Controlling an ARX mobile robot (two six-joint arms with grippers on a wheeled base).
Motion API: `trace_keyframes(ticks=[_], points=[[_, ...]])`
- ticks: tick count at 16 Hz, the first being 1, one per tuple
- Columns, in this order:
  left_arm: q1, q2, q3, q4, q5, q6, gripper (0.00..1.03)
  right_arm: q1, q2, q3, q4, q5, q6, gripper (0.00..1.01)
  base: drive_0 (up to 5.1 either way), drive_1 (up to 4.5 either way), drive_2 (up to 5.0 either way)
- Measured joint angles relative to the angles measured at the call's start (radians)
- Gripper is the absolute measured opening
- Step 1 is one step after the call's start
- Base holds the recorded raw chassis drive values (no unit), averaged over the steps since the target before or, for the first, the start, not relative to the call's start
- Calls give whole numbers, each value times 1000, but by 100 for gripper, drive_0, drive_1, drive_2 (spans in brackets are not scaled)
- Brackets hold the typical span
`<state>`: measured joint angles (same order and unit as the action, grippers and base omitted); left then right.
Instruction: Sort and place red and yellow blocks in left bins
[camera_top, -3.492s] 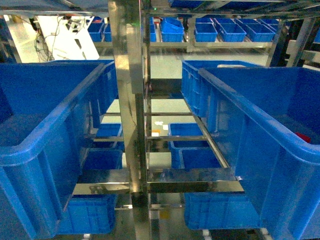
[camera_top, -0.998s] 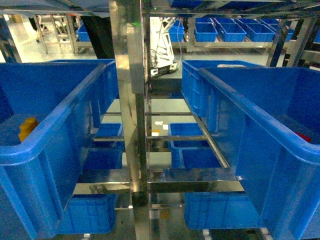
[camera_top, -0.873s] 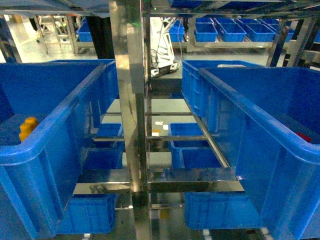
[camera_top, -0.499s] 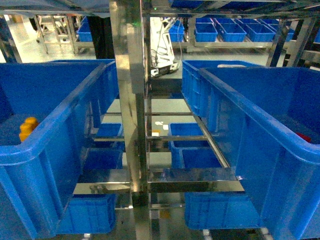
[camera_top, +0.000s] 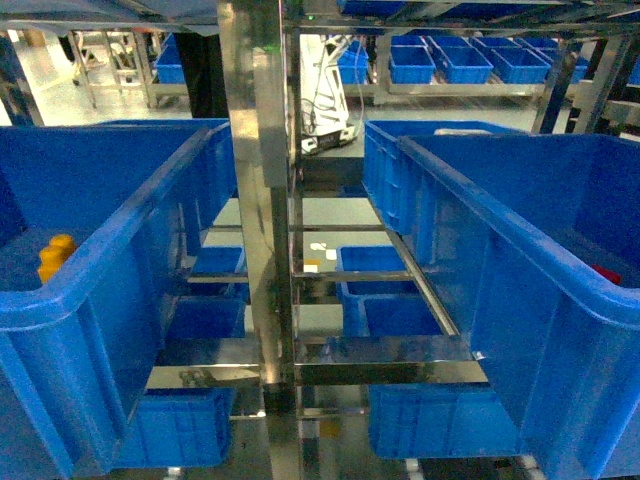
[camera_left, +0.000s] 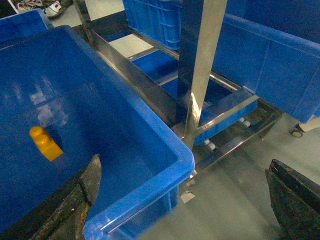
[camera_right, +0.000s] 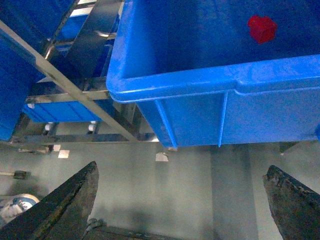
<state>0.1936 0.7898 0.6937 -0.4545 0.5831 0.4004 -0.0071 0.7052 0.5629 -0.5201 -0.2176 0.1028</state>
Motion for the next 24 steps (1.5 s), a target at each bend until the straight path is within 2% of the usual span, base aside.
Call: trace_keyframes(ticks=[2,3,4,5,6,7,8,10,12,18,21,22,23,24], points=[[0,0,0,0,0,0,98,0,0,0,0,0,0,98,0,0,0],[-38,-39,-78,233,-134,-53,92,0,0,0,0,0,0,98,0,0,0],[-96,-142,-223,459,-319,-171,79,0,0,0,1,1,0,98,0,0,0],[-128,-200,-333,618,-446,-272,67,3,-41,-87,243,73,-23,92,0,0,0],[-175,-221,-373,703,-557,-328,56,7,-159,-231,502,177,-58,79,0,0,0],[-191,-245,-412,731,-580,-359,43,6,-215,-330,684,209,-77,67,0,0,0],[-199,-271,-458,732,-578,-375,30,7,-225,-362,776,216,-82,56,0,0,0],[-194,-321,-513,735,-586,-391,5,7,-280,-414,798,215,-92,28,0,0,0],[-194,-375,-555,734,-584,-395,2,7,-323,-449,783,215,-96,2,0,0,0],[-194,-540,-647,654,-584,-396,2,7,-481,-522,705,216,-100,2,0,0,0],[-194,-579,-666,658,-584,-396,2,7,-523,-550,700,216,-100,2,0,0,0],[-194,-604,-679,634,-585,-396,2,7,-554,-549,661,217,-100,2,0,0,0],[-194,-617,-679,629,-583,-396,2,7,-662,-549,512,214,-100,2,0,0,0],[-194,-679,-679,540,-586,-397,2,7,-699,-548,537,214,-100,2,0,0,0]])
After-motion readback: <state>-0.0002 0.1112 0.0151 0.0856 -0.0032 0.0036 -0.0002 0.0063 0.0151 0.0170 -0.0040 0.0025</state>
